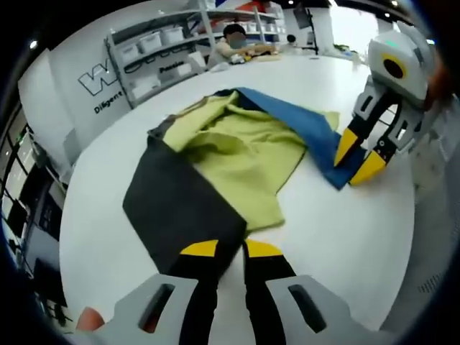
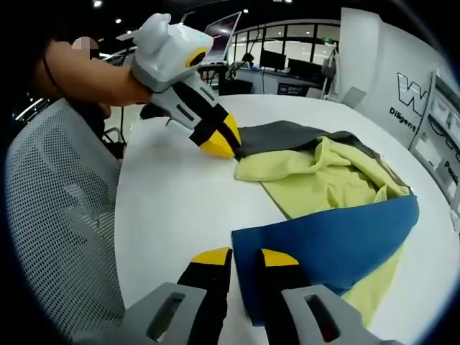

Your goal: Fold the garment on the visible template until the final outline fits inside the template.

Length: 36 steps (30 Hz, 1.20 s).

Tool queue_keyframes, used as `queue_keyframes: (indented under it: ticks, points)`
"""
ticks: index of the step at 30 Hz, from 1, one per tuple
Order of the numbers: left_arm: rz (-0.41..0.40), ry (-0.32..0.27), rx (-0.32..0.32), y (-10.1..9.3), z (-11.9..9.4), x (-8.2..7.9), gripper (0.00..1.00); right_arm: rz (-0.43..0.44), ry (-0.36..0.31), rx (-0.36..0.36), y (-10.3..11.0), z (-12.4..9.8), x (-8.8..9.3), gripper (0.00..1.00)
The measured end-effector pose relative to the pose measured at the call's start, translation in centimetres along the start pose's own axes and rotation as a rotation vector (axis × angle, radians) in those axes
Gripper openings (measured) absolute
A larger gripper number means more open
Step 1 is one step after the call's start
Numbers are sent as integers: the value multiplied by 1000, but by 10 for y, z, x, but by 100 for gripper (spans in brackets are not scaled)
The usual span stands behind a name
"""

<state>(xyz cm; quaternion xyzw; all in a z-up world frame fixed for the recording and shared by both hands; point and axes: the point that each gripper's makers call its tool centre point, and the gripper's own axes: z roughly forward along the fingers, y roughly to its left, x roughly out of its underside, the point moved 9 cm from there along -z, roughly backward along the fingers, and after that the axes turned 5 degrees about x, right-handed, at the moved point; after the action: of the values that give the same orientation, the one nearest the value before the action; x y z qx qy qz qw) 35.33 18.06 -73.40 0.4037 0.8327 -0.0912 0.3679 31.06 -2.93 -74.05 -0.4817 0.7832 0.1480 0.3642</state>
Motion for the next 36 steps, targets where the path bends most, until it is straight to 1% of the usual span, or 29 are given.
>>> queue_keyframes:
  ticks: [3,6,9,12,15,17,20,25,28,33,36]
  points:
    - [-3,-3,6,0,1,-1,7,0,-2,0,0,0,0,12]
    - [-2,4,10,1,3,0,0,-5,5,9,-1,0,0,10]
    - [-12,-11,5,1,3,0,0,-3,5,16,-3,0,1,7]
    - [-36,-15,6,2,3,0,0,6,7,30,-8,0,1,0]
    - [-50,-17,-1,4,3,0,0,10,1,27,-7,0,1,0]
    - [-74,-23,0,6,3,0,0,7,-1,27,-7,0,1,0]
    - [-87,-26,2,6,2,0,0,30,2,23,-7,0,0,0]
    - [-97,-35,-3,7,1,0,0,35,-25,26,-8,-5,-7,0]
    - [-116,-53,-11,9,-2,-3,0,51,-39,32,-11,-8,-11,0]
    - [-129,-91,-25,14,-9,-13,0,67,-70,54,-19,-19,-19,0]
    - [-157,-125,-41,21,-15,-21,0,73,-93,71,-25,-26,-26,0]
